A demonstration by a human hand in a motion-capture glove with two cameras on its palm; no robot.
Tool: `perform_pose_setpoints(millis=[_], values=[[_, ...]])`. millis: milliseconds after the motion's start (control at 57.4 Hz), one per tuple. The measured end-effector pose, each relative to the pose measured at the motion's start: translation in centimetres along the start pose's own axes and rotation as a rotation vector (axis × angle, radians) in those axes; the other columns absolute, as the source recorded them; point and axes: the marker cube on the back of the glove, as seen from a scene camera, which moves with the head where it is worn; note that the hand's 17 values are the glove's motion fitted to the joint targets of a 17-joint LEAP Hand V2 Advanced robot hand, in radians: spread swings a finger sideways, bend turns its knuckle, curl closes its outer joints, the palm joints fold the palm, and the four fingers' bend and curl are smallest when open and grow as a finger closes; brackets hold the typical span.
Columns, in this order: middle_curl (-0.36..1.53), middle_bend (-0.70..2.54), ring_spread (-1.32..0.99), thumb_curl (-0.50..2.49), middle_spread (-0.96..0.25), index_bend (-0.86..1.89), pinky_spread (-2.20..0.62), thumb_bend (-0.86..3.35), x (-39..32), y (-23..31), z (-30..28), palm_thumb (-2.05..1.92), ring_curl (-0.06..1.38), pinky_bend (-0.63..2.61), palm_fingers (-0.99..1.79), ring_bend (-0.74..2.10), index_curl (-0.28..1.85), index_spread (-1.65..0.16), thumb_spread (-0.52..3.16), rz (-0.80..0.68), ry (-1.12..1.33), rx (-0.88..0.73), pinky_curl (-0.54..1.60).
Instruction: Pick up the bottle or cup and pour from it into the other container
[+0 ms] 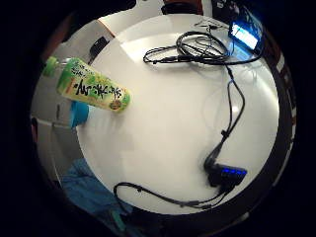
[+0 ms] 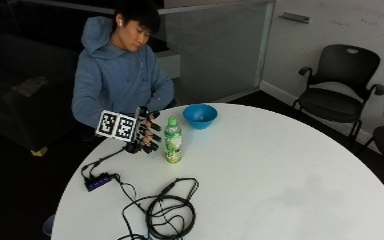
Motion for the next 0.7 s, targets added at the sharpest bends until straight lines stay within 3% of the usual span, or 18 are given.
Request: perform_pose_setpoints(millis=[436, 575, 697], values=[[0.3, 0.19, 0.21, 0.38, 0.09, 0.14, 0.28, -0.03, 0.6, -4.2, 6.5, 0.67, 0.3, 0.67, 0.07, 0.58, 0.23, -0.32, 0.85, -0.039, -0.193, -0.074, 0.27], [0.31, 0.21, 0.19, 0.4, 0.11, 0.14, 0.27, 0.0, 0.4, -5.4, 8.9, 0.77, 0.29, 0.75, 0.37, 0.61, 0.23, -0.3, 0.81, -0.069, -0.41, 0.033, 0.28], [0.35, 0.31, 0.05, 0.45, 0.08, 0.24, 0.18, 0.04, 0.0, -6.0, 10.0, 0.96, 0.28, 0.65, 0.87, 0.56, 0.29, -0.18, 0.75, -0.079, -0.503, 0.131, 0.26]])
